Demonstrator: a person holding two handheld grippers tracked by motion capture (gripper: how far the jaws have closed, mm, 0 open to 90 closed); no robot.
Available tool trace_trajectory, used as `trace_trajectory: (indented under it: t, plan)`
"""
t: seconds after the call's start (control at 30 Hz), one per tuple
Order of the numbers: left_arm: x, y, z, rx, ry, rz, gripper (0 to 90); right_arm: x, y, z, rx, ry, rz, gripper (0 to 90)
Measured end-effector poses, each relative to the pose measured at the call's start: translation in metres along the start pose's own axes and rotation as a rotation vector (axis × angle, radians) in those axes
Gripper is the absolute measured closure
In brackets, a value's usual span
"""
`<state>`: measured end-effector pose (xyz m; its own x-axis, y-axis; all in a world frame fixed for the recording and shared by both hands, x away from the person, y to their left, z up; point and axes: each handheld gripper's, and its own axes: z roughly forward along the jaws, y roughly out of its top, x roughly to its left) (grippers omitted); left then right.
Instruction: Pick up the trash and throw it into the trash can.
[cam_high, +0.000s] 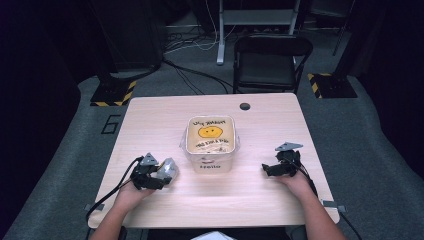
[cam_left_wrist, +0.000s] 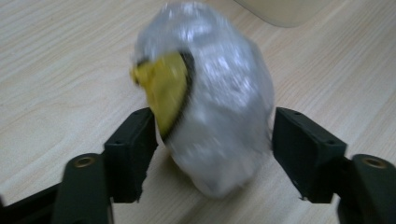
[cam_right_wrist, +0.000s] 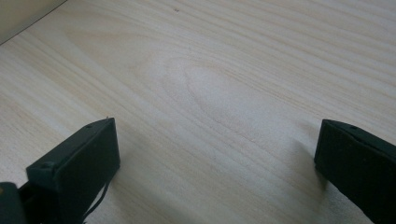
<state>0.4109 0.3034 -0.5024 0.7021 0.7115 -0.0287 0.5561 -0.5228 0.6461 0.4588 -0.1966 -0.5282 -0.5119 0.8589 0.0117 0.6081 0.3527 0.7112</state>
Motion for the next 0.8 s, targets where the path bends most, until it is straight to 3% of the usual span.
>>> trace_trajectory:
  t: [0.1, 0.23, 0.43, 0.8]
  plan:
    - [0.001, 0.0, 0.002, 0.019, 0.005, 0.017, 37.9, 0.0, 0.0, 0.0, 0.0, 0.0, 0.0, 0.0]
    - [0.001, -0.001, 0.003, 0.009, -0.007, 0.003, 46.4, 0.0, 0.0, 0.0, -0.001, 0.0, 0.0, 0.0]
    - [0.004, -0.002, 0.001, 0.012, -0.009, 0.019, 56.3, 0.0, 0.0, 0.0, 0.0, 0.0, 0.0, 0.0]
    - [0.005, -0.001, -0.008, -0.032, 0.004, 0.03, 62.6, 0.0, 0.0, 0.0, 0.0, 0.0, 0.0, 0.0]
